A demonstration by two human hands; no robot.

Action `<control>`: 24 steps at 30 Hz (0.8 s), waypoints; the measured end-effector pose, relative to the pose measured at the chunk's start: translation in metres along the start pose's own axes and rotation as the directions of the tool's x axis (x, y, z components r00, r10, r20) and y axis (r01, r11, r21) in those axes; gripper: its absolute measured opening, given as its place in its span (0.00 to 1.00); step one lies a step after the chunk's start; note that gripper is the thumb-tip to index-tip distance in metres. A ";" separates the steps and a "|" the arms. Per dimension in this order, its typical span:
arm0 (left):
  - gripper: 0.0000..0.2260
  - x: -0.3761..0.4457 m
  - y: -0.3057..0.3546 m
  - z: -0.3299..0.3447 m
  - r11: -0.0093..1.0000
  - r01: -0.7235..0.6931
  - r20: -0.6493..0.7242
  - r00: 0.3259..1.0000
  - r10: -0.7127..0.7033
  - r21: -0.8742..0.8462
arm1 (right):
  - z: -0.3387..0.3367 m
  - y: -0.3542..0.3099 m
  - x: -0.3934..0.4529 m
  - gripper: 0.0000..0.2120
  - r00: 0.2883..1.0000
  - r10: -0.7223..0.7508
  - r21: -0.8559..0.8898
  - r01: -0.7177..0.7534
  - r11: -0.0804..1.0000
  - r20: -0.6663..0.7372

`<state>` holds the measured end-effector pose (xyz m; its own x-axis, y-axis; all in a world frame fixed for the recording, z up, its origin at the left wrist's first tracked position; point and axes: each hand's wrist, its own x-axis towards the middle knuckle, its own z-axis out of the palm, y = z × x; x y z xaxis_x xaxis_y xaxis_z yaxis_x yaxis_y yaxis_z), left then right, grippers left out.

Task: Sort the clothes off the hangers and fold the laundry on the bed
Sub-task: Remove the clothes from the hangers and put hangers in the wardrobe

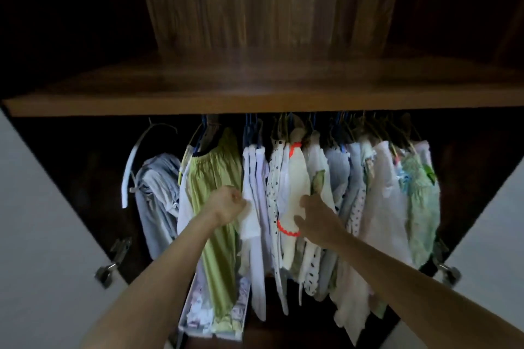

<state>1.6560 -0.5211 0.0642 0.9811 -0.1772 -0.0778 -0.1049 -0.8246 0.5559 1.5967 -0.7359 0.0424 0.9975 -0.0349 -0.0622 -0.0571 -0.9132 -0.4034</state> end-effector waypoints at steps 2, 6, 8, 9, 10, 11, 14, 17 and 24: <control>0.12 -0.038 0.002 -0.028 0.996 0.040 0.064 0.997 -0.046 0.084 | -0.019 -0.015 -0.024 0.17 0.994 -0.008 -0.086 0.018 0.996 0.113; 0.11 -0.121 0.004 -0.073 0.936 0.098 0.095 0.986 -0.137 0.338 | -0.045 -0.051 -0.069 0.10 0.966 -0.119 -0.048 0.133 0.990 0.229; 0.10 -0.162 0.000 -0.085 0.927 0.168 0.050 0.979 -0.196 0.335 | -0.052 -0.069 -0.085 0.10 0.940 -0.188 -0.034 0.206 0.978 0.283; 0.09 -0.183 -0.003 -0.088 0.926 0.211 0.022 0.973 -0.229 0.312 | -0.055 -0.080 -0.092 0.10 0.924 -0.221 -0.037 0.245 0.969 0.311; 0.10 -0.206 -0.009 -0.089 0.924 0.269 0.001 0.960 -0.279 0.274 | -0.056 -0.092 -0.098 0.11 0.907 -0.259 -0.040 0.288 0.957 0.332; 0.10 -0.230 -0.015 -0.089 0.914 0.330 -0.028 0.943 -0.333 0.236 | -0.056 -0.106 -0.105 0.11 0.889 -0.295 -0.045 0.330 0.943 0.350; 0.12 -0.309 -0.033 -0.089 0.855 0.493 -0.087 0.870 -0.486 0.159 | -0.051 -0.161 -0.135 0.11 0.795 -0.434 -0.036 0.494 0.869 0.424; 0.14 -0.395 -0.052 -0.091 0.766 0.637 -0.133 0.769 -0.625 0.087 | -0.030 -0.220 -0.183 0.12 0.655 -0.578 0.018 0.654 0.756 0.487; 0.15 -0.613 -0.085 -0.095 0.498 0.865 -0.236 0.474 -0.848 -0.054 | 0.043 -0.342 -0.334 0.07 0.235 -0.732 0.147 0.897 0.416 0.639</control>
<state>1.0794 -0.2916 0.1437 0.5923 0.7423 -0.3134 0.8054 -0.5354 0.2542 1.2811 -0.3948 0.1618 0.2484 0.9201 -0.3028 0.8652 -0.3513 -0.3579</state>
